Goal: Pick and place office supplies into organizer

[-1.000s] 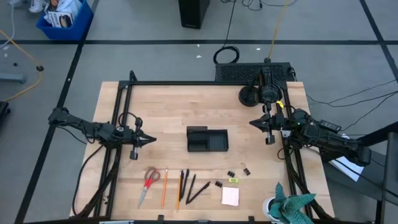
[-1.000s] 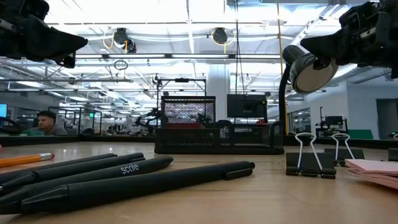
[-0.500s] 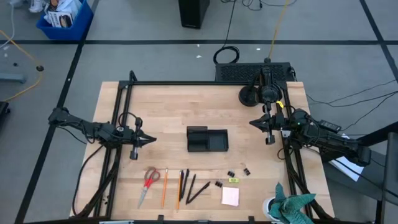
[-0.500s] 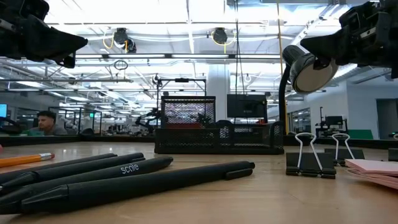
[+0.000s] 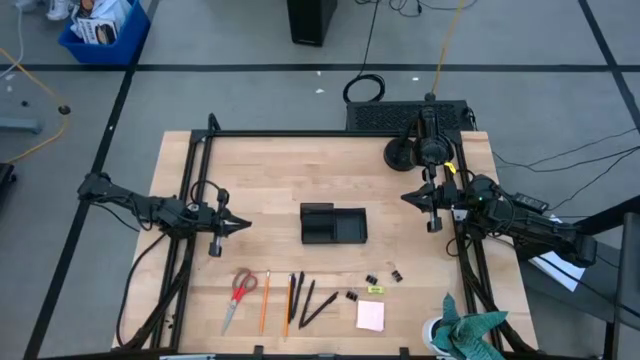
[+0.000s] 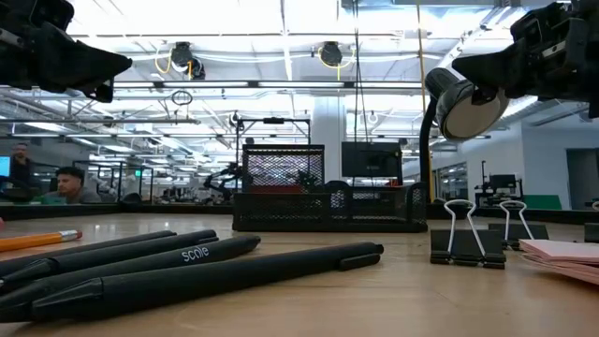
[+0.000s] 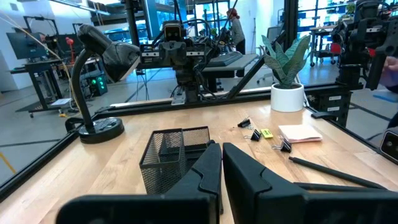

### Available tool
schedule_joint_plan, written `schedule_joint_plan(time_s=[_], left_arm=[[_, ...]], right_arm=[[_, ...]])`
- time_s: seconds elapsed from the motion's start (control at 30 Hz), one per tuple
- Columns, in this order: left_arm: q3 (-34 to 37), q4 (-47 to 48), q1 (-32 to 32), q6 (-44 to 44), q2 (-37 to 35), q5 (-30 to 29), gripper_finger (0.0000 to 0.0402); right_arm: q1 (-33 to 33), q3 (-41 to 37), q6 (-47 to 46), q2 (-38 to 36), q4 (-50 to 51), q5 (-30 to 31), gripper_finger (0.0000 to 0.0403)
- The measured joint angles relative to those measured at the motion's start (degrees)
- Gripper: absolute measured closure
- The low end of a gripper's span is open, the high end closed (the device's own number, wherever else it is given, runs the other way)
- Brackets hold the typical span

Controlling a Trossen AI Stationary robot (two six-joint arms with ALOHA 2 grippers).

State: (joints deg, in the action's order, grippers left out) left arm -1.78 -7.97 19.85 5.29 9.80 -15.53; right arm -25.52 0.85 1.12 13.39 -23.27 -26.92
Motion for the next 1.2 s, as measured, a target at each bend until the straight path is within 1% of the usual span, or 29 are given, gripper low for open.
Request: schedule_joint_plan(time_s=[0.8,1.1,1.2], left_arm=[[0.0,-0.11,0.01,-0.13,0.0,0.0,0.0378],[0.0,-1.12,0.01,-1.83,0.01,0.04,0.0378],[0.0,-1.48,0.03,-4.51,0.01,0.04,0.0378]], right_arm=[[0.02,0.01,-0.02,0.02,-0.02,0.0,0.0403],[0.01,-0.01,-0.01,0.01,-0.03,0.0,0.0403],[0.0,0.0,-0.01,0.04,-0.69,0.02,0.0403]])
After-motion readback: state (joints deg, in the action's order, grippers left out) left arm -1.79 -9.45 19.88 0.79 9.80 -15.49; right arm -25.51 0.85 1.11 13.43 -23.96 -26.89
